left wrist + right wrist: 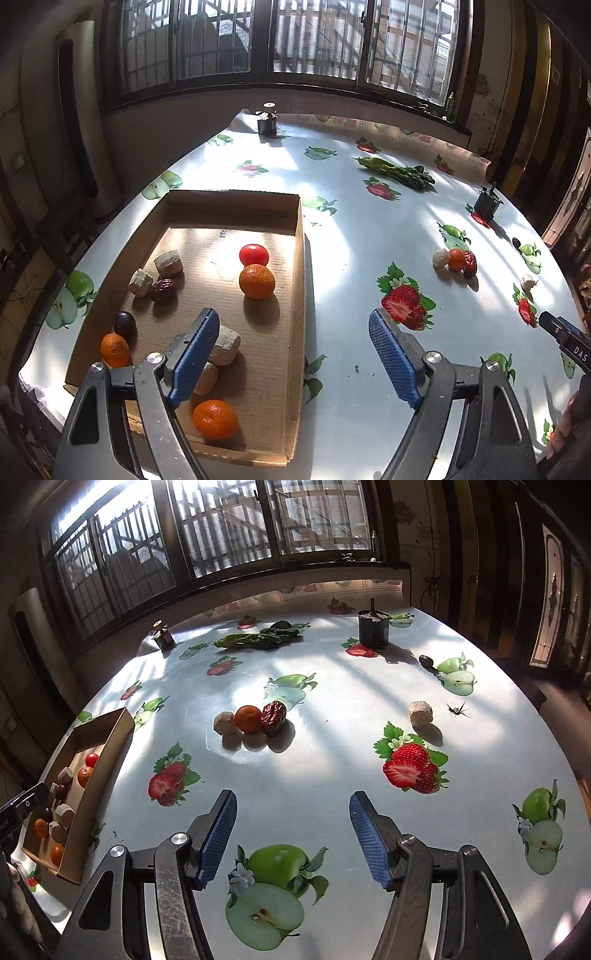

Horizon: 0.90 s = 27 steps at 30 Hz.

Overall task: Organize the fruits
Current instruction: 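Move both tools back to the remaining fruit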

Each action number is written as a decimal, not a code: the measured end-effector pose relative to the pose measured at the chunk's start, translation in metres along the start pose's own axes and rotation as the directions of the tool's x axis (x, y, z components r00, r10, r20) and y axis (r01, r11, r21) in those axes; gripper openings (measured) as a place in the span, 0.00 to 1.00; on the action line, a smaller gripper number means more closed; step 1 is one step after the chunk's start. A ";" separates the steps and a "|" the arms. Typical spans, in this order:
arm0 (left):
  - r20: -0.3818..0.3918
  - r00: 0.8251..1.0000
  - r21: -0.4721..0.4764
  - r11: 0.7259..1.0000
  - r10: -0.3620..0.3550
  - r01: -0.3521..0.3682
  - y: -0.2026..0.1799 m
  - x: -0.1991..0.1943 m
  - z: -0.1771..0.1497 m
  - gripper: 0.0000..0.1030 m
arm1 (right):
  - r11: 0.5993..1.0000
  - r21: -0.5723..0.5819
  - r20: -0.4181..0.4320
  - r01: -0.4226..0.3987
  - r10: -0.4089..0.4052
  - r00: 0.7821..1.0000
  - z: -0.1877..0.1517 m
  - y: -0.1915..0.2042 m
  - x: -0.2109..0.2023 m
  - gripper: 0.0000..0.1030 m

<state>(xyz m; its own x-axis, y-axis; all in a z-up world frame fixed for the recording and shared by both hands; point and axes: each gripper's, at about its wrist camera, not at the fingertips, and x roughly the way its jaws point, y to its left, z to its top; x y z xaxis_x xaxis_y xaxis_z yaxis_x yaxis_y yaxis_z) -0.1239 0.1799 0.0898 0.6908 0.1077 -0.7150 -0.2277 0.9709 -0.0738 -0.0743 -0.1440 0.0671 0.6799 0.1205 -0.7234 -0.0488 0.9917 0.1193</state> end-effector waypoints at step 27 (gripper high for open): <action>-0.145 0.982 0.135 0.980 -0.123 0.143 -0.092 0.057 0.020 0.80 | 0.983 0.076 -0.169 -0.170 0.181 0.969 0.089 0.029 0.151 0.48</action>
<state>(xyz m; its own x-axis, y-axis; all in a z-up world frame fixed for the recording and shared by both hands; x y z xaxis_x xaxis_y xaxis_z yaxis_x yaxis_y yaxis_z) -0.0498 0.1014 0.0697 0.6064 -0.0450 -0.7939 -0.0320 0.9962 -0.0809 0.0919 -0.1010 0.0220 0.5262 0.3036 -0.7943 -0.1082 0.9504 0.2916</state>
